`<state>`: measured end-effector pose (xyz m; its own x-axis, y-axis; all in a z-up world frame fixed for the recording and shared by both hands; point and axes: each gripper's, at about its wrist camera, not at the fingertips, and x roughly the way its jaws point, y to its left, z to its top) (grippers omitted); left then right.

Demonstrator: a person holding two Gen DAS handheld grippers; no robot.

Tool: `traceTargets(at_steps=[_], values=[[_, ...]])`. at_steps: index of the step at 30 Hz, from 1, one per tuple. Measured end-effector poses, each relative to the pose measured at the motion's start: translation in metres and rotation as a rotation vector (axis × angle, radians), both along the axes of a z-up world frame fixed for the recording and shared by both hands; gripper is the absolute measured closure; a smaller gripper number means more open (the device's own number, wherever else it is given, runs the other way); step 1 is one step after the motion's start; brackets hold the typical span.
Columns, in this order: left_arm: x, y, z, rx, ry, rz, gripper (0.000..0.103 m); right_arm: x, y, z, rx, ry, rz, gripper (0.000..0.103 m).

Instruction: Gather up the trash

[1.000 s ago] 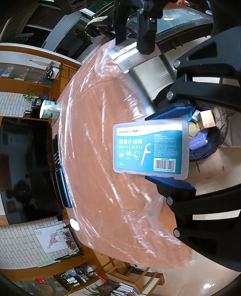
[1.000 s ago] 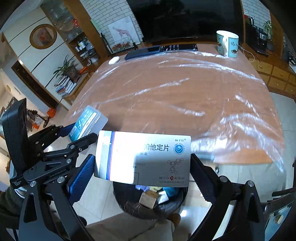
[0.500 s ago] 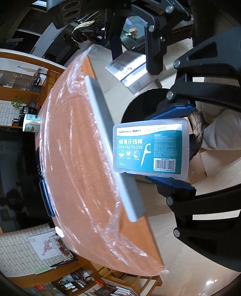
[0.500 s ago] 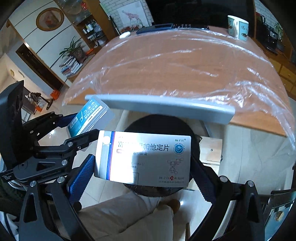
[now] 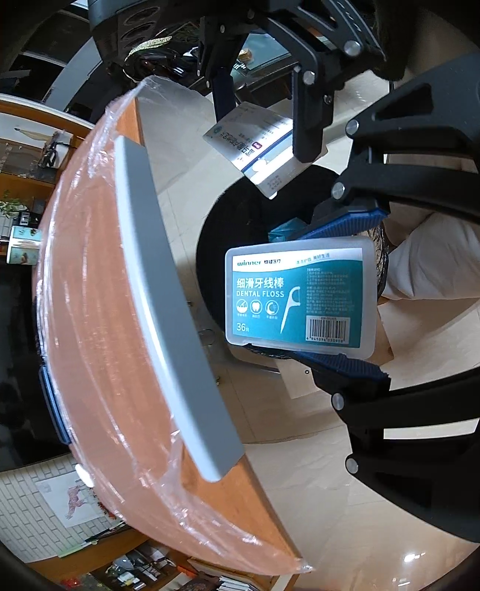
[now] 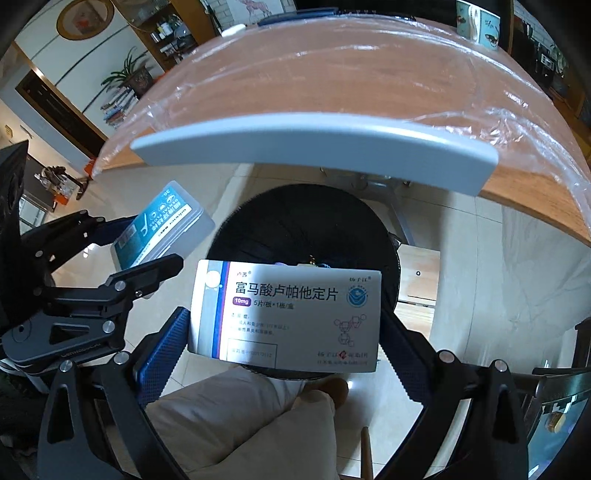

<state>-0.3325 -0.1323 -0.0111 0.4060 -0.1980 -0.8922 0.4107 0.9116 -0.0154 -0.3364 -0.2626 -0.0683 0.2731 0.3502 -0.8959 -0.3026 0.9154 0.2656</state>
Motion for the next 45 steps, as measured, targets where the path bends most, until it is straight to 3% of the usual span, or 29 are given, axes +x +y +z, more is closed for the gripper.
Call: traceTargets(at_steps=[19,20,23,29,39,45], values=[[0.027,-0.001,-0.022,0.016,0.037,0.030,0.044,0.029,0.004,-0.051,-0.049,0.034,-0.024,0.006],[0.026,0.000,-0.021,0.014,0.037,0.033,0.044,0.031,0.003,-0.053,-0.050,0.044,-0.029,0.006],[0.027,0.004,-0.018,0.006,0.022,0.044,0.028,0.034,0.001,-0.057,-0.050,0.067,-0.035,0.006],[0.029,0.007,-0.018,0.003,0.021,0.058,0.026,0.037,-0.002,-0.063,-0.060,0.082,-0.049,0.005],[0.029,0.027,-0.014,-0.025,0.016,0.113,0.026,0.023,-0.002,-0.040,-0.073,0.014,-0.028,0.005],[0.026,0.030,0.008,-0.065,-0.025,0.122,0.026,0.014,-0.010,0.012,-0.014,-0.095,-0.023,0.005]])
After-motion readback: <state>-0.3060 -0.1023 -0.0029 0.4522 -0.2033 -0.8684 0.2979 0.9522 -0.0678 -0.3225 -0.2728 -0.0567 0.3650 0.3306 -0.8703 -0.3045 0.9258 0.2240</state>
